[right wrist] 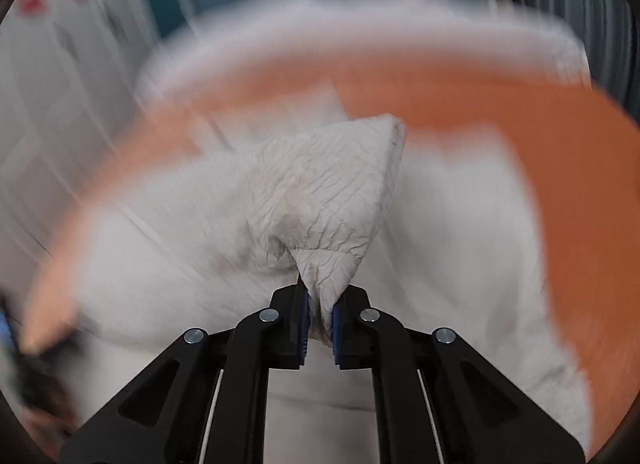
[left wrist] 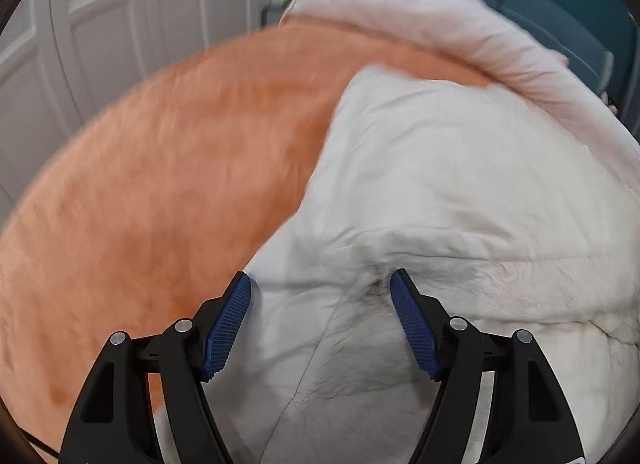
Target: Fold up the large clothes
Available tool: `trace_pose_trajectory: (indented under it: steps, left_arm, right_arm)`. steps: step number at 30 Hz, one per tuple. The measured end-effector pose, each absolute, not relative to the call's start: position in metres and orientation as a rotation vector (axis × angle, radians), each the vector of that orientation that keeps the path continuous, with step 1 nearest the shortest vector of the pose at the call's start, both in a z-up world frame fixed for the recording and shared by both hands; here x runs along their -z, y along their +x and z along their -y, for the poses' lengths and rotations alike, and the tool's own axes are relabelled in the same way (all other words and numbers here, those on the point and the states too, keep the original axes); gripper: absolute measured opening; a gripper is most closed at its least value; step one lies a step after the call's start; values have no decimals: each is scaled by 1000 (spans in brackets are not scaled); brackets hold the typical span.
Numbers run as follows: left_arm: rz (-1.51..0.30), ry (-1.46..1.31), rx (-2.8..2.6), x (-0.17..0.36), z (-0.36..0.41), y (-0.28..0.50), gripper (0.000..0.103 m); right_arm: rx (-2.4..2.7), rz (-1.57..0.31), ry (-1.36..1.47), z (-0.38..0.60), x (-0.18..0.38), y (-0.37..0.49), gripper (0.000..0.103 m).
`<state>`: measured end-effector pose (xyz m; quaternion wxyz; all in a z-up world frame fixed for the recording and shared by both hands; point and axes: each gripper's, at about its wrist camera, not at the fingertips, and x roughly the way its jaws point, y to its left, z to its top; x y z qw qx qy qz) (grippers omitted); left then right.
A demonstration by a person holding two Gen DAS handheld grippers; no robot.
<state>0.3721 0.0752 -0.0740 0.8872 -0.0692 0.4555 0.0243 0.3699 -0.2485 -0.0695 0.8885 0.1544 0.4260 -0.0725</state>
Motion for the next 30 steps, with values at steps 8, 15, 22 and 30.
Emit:
trace_pose_trajectory:
  steps: [8, 15, 22, 30]
  left_arm:
    - [-928, -120, -71, 78, -75, 370, 74]
    - [-921, -110, -82, 79, -71, 367, 74]
    - [-923, -112, -83, 80, -73, 367, 75]
    - [-925, -188, -60, 68, -92, 354, 75]
  right_arm:
    - [198, -777, 309, 249, 60, 338, 24]
    - [201, -581, 199, 212, 5, 311, 23]
    - [278, -830, 111, 220, 63, 359, 24]
    - [323, -730, 335, 293, 21, 247, 30]
